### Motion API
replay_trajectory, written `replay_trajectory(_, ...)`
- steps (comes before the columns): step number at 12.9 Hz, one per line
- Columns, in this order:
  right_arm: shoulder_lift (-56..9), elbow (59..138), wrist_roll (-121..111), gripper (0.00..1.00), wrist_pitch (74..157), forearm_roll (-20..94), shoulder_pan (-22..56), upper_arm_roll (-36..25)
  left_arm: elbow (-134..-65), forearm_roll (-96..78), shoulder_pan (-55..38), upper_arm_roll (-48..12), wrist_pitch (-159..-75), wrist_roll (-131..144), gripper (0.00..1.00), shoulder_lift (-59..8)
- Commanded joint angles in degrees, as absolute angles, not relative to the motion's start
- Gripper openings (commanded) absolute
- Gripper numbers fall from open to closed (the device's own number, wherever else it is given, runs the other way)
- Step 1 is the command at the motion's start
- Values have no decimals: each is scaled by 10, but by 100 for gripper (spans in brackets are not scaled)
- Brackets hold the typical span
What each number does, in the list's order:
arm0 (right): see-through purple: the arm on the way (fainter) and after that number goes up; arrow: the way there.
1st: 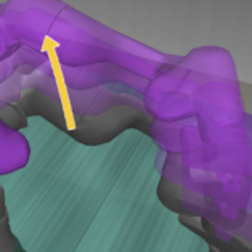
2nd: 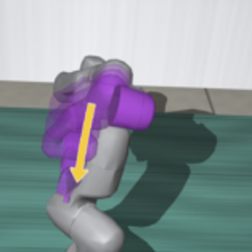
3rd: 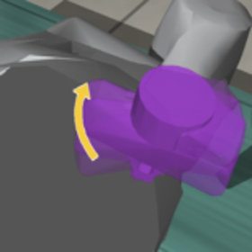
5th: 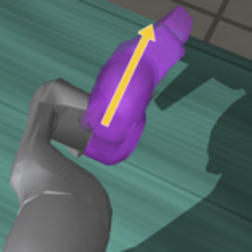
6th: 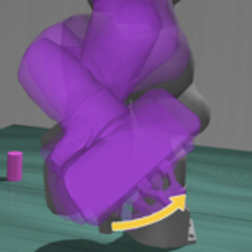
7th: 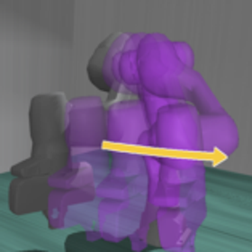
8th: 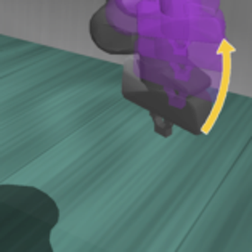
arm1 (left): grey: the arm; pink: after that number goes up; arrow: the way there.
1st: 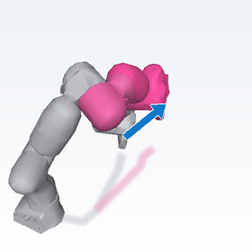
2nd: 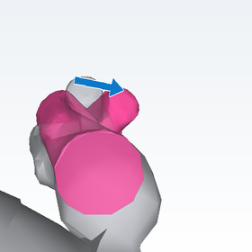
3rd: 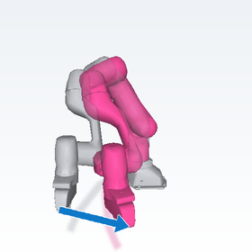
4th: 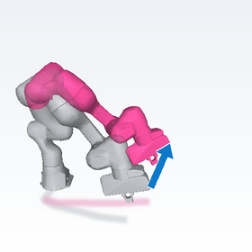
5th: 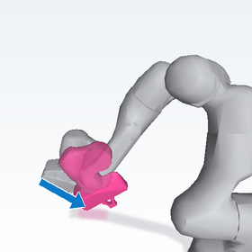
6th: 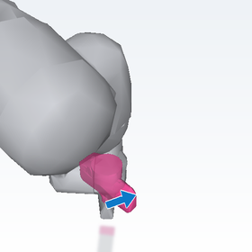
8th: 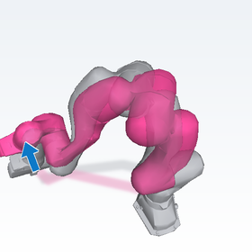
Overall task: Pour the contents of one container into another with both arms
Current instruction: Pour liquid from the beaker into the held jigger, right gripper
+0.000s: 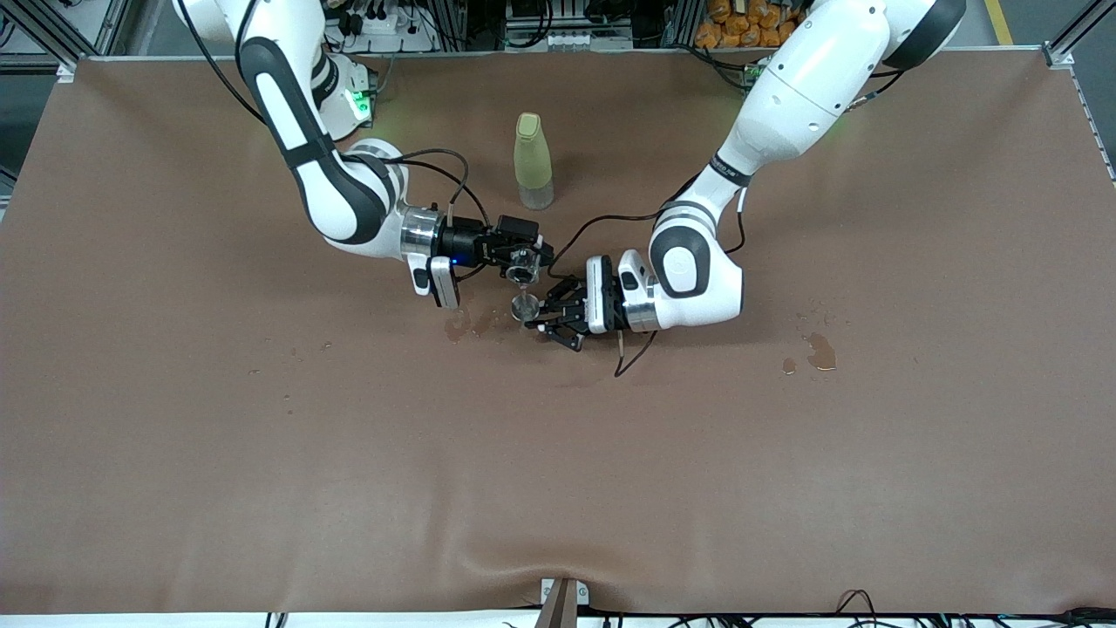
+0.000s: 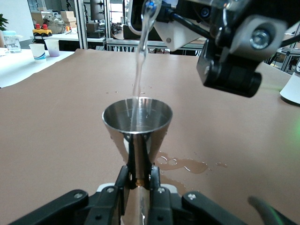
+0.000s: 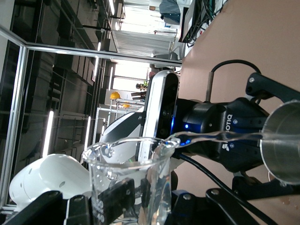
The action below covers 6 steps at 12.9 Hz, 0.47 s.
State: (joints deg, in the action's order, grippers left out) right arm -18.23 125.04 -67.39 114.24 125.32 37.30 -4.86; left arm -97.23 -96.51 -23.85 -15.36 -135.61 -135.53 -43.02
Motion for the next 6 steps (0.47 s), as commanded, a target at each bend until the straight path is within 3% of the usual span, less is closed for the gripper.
replay_trajectory(1, -184, 1245, -636, 0, 1136, 1263, 370, -47, -974, -974, -242, -153, -1361, -1363, 0, -426)
replay_trajectory(6, -185, 1245, -598, 0, 1136, 1263, 370, -47, -974, -974, -242, -153, -1361, -1363, 0, -427)
